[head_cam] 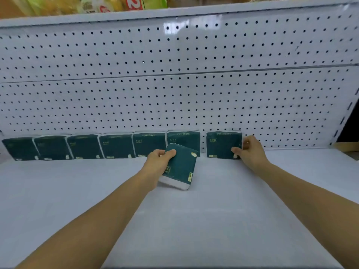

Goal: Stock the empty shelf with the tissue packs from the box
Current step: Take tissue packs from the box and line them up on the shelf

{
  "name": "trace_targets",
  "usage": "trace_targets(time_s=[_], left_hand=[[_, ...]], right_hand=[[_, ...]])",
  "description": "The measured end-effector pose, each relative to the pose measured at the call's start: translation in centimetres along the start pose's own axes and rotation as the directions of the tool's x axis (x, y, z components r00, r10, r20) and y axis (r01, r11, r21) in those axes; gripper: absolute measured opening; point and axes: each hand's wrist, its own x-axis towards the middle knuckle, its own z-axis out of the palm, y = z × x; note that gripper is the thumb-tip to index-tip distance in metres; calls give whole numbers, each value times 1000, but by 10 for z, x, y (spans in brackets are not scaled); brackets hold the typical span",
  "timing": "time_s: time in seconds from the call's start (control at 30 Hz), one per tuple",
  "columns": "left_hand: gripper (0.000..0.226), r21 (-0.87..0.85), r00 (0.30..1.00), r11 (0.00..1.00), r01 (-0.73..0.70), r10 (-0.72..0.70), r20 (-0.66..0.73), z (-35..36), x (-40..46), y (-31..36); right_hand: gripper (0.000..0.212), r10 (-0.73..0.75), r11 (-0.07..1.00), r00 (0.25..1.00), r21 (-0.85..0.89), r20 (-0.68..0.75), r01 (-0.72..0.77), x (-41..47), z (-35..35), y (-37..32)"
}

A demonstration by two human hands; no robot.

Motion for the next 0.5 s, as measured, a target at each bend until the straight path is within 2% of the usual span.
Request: trace_targets(time_s=[0.23,0.37,0.43,0.5], left_hand=[[35,-24,1000,1000,-9,9,19,-1,13,1],[33,-51,997,999,-18,21,70,-2,8,4],[31,-52,994,998,-37,42,103,-3,4,6],[29,-42,987,997,-71,76,143,-2,2,9]], right_hand=[[25,-6,997,1000,-71,4,6,27,22,4],[33,24,997,999,-72,26,-22,29,23,4],[47,30,999,999,-27,-39,-31,20,19,0],[48,-53,999,981,3,-188,54,1,14,-11]])
